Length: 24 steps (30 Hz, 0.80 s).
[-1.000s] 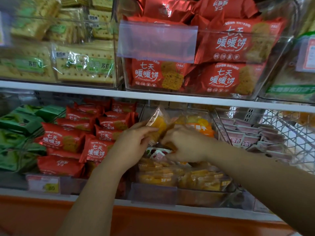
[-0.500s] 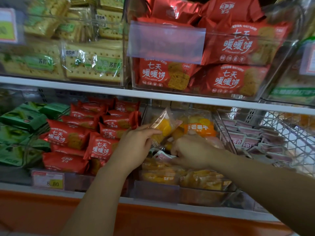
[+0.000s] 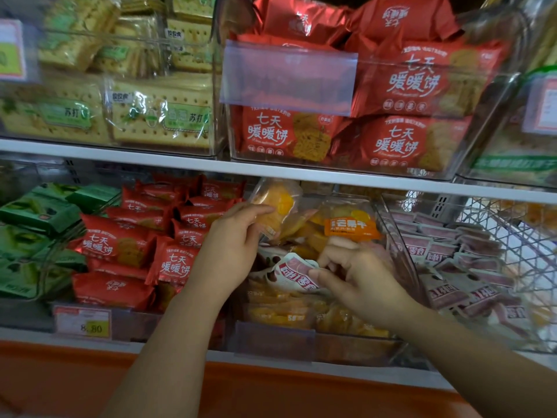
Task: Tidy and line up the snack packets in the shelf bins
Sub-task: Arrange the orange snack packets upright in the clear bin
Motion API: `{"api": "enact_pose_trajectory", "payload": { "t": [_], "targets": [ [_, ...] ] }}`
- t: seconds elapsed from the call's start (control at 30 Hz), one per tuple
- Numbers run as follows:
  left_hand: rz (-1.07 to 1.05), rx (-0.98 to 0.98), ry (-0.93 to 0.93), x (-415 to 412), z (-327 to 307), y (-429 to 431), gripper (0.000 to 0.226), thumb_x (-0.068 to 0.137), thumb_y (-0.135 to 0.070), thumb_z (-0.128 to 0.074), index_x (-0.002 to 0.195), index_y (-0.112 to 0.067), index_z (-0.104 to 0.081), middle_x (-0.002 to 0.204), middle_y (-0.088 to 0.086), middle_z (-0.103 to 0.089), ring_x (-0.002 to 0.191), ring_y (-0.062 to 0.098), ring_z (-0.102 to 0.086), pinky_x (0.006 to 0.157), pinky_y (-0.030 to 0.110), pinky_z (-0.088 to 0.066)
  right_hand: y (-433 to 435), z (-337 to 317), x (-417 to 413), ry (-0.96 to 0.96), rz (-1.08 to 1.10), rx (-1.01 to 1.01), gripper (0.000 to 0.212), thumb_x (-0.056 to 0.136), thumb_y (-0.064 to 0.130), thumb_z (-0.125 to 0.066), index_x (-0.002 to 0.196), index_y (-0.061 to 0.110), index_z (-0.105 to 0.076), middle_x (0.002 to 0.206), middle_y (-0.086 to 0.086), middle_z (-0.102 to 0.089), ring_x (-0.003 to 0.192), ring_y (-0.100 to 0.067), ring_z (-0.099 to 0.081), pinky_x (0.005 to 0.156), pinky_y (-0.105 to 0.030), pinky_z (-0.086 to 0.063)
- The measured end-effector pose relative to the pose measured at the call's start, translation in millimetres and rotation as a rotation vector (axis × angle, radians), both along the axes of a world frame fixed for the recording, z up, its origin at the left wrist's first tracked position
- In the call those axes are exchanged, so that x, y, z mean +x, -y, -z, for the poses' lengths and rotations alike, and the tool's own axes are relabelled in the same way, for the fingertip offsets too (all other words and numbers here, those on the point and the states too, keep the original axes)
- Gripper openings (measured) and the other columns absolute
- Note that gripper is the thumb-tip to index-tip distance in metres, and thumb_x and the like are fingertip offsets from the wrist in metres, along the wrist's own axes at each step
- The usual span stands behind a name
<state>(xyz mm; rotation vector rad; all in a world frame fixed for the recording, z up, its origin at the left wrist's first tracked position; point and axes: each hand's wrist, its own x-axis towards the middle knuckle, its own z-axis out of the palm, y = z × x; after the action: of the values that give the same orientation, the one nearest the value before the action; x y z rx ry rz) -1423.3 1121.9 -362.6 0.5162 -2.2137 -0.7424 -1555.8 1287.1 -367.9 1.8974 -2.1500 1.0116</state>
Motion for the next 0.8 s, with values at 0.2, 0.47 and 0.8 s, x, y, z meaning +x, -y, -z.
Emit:
{"api": "enact_pose_trajectory", "payload": {
  "t": [0.2,0.47,0.8],
  "targets": [
    [-0.028,0.075,-0.178,3.1,-12.6,-5.9,0.033,0.093,-0.005,-0.054,0.115,-0.027,-0.064,0.116,-0.013,-0.059,0.096,-0.017,-0.050,0.082,-0.005,-0.032,-5.0,0.9,7.8,0.035,0.023,-0.167,0.020,0.087,0.020,-0.061,0.070,0.013,-0.052,0.077,0.005,-0.047,0.069,-0.009,-0.046,0.058,-0.019,-0.035],
    [-0.040,0.580,-0.446,-1.7,-12.3,-15.4,0.034,0.095,-0.006,-0.051,0.096,-0.038,-0.063,0.105,-0.013,-0.066,0.097,0.007,-0.065,0.082,0.027,-0.053,-0.2,-5.2,24.5,0.501,0.248,-0.241,0.024,0.091,0.024,-0.057,0.072,0.011,-0.051,0.062,0.007,-0.056,0.054,0.000,-0.048,0.046,-0.013,-0.033],
    [-0.116,0.733,-0.438,5.2,-6.7,-10.4,0.029,0.094,-0.006,-0.052,0.093,-0.033,-0.063,0.107,-0.003,-0.065,0.098,0.014,-0.066,0.085,0.030,-0.053,10.0,-11.4,25.1,0.790,0.451,-0.419,0.028,0.093,0.020,-0.056,0.066,0.016,-0.050,0.061,0.001,-0.053,0.057,-0.016,-0.046,0.053,-0.036,-0.040]
  ]
}}
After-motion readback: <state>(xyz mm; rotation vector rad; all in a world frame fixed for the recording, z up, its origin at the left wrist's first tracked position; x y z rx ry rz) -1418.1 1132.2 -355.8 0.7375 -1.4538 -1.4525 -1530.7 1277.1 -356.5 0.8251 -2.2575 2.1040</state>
